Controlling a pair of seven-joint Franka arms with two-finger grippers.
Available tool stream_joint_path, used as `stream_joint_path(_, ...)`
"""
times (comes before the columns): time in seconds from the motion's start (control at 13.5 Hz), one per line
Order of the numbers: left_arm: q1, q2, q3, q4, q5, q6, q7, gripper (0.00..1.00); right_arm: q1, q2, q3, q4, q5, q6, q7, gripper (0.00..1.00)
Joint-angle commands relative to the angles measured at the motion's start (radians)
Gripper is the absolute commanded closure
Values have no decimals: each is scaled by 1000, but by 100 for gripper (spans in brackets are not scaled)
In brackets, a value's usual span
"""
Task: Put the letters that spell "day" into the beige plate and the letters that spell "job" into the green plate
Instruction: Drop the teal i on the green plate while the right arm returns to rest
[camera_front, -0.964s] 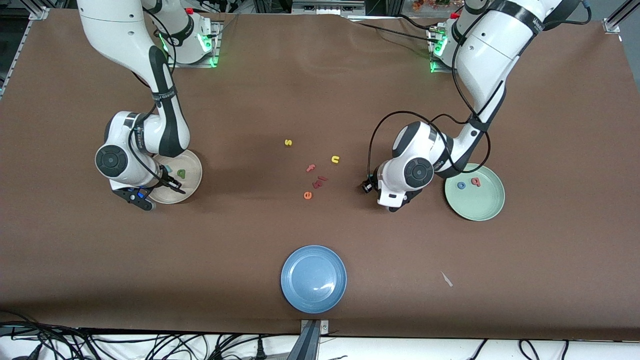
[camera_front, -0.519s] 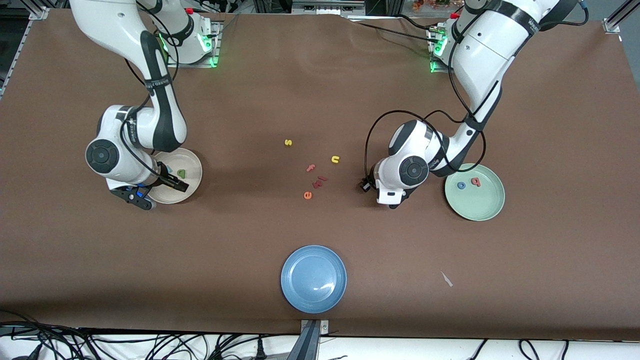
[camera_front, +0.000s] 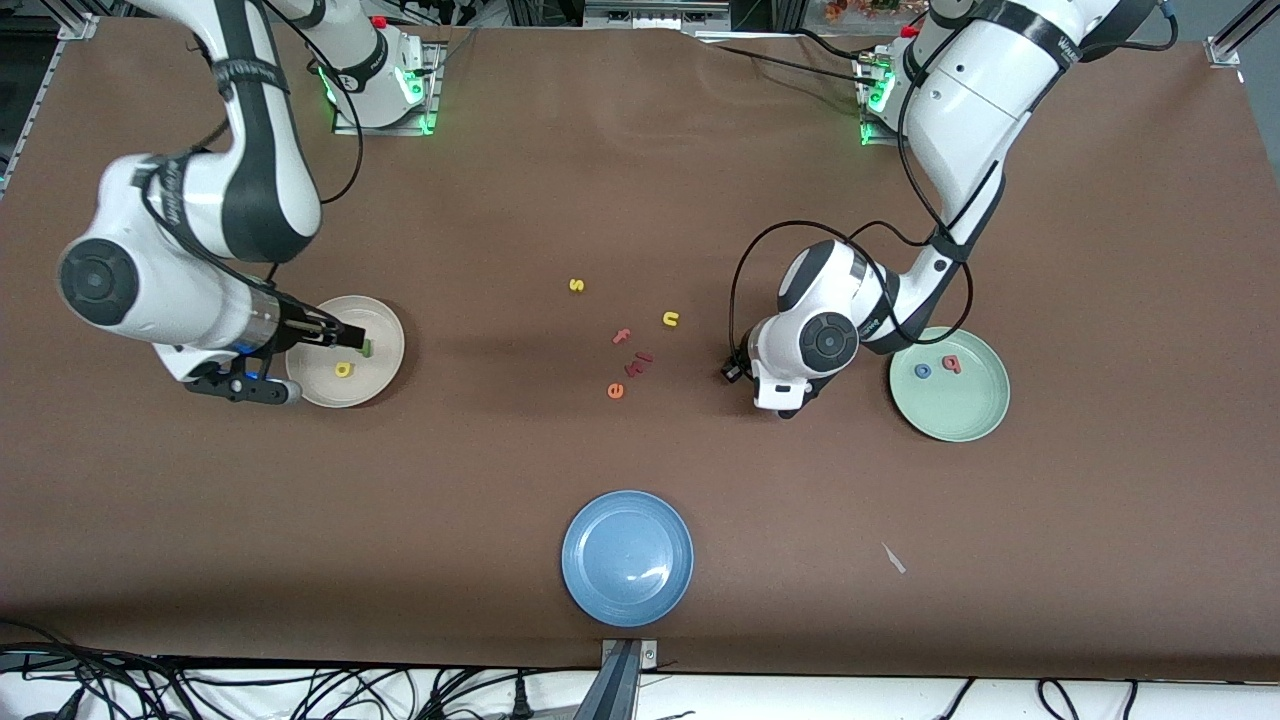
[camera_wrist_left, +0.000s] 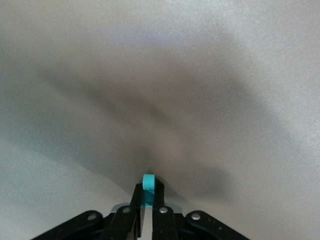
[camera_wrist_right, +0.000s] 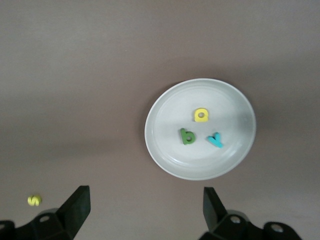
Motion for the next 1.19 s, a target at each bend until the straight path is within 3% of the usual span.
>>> stream_joint_path(0.0, 53, -76, 8, 12, -7, -65, 103, 100, -2, -2, -8, 121, -52, -126, -84, 0)
stream_joint_path(0.3, 200, -213, 6, 58, -9, -393, 458, 100, -10, -86, -36, 137, -56, -151, -130, 0)
stream_joint_path(0.45, 293, -230, 7, 42, -7, -522, 619, 100, -65, -131, -15, 128, -64, -159, -144, 0)
stream_joint_path(0.59, 375, -219, 12, -4, 2, -551, 774, 100, -210, -157, 117, 129, -76, -174, -154, 0)
stream_joint_path(0.74, 426, -204, 11, -49, 51, -544, 874, 100, -392, -191, 328, 126, -131, -165, -153, 0)
stream_joint_path(0.82, 430, -181, 12, -55, 68, -535, 885, 100, -440, -208, 401, 125, -183, -174, -154, 0)
stream_joint_path(0.89, 441, -160, 12, -57, 92, -512, 886, 100, -464, -219, 444, 117, -223, -174, -154, 0)
stream_joint_path(1.11, 462, -123, 12, -57, 106, -470, 899, 100, -528, -274, 489, 71, -239, -131, -142, 0)
